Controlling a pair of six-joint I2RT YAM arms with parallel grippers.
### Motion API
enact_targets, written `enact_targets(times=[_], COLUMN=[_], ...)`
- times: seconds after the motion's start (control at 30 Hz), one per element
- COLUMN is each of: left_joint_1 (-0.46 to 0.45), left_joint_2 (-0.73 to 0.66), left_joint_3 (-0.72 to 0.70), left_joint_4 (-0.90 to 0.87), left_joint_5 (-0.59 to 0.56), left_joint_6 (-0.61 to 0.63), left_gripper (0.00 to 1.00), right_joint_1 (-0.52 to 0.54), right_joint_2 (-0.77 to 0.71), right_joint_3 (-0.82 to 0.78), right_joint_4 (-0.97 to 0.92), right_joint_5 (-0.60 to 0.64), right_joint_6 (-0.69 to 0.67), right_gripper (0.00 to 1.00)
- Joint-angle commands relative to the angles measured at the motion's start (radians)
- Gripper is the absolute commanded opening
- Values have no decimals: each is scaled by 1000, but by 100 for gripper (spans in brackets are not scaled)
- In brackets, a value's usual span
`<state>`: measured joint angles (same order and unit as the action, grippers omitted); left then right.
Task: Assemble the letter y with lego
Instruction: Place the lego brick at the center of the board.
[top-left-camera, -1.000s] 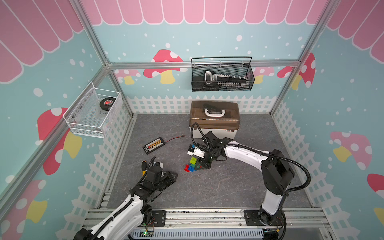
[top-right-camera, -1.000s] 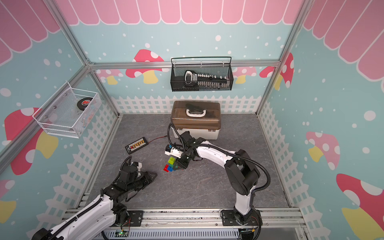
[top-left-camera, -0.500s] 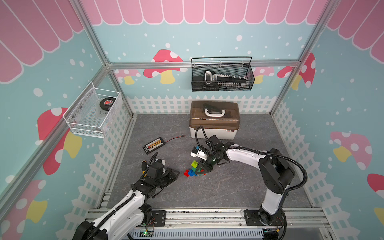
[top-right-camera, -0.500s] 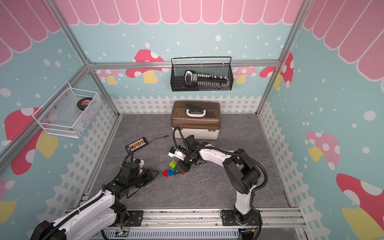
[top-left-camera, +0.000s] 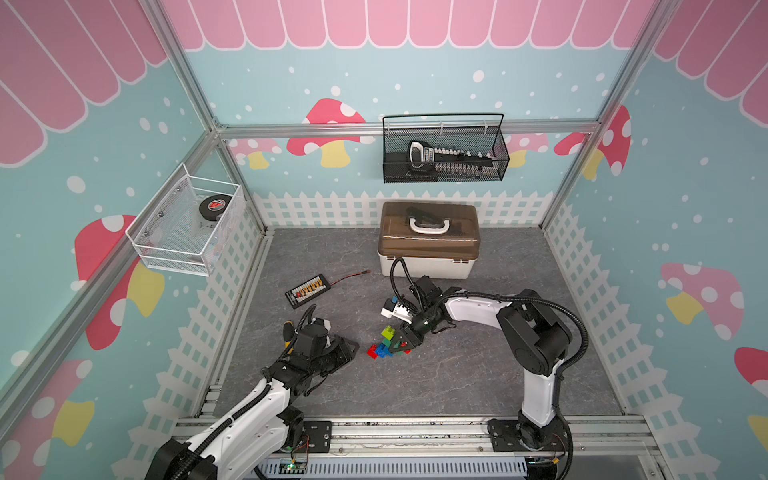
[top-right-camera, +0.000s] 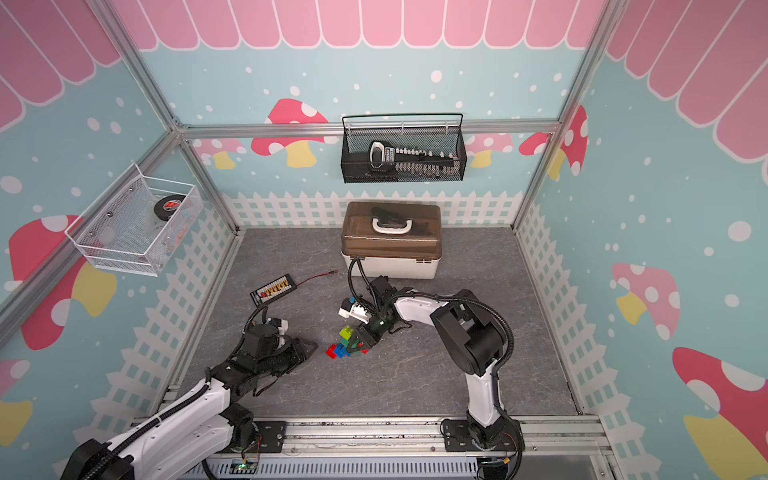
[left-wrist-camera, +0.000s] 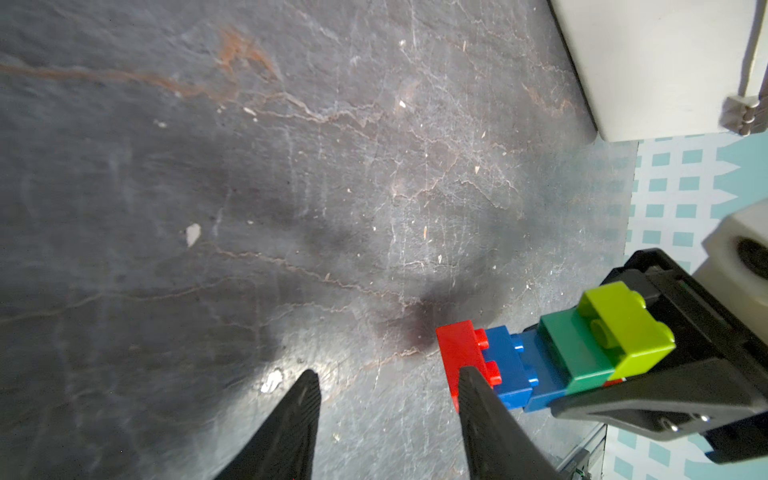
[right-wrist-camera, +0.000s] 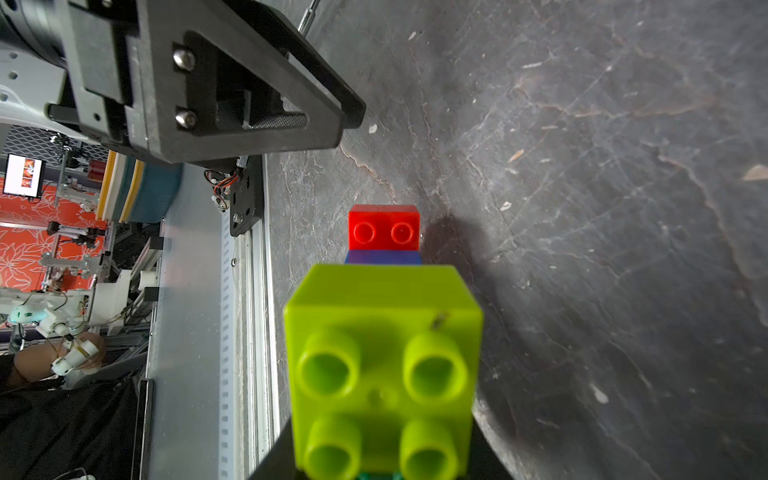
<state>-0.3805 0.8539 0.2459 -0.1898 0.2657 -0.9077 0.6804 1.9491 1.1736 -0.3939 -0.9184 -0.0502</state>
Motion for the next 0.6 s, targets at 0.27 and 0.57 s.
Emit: enact_targets(times=[0.27, 0.57], left_joint_1=[8, 9], left_joint_2=[7, 4], left_joint_3=[24, 23], left_joint_4=[4, 0], left_joint_5=[7, 4], left_joint_6=[21, 24], left_gripper=[55, 54], right_joint_1=[-16, -26], right_joint_2=[50, 63], right_joint_3=[-4, -6], right_joint_4=[35, 42], right_joint_5=[-58, -46], right_joint_6=[12, 22], right_gripper=[32, 39])
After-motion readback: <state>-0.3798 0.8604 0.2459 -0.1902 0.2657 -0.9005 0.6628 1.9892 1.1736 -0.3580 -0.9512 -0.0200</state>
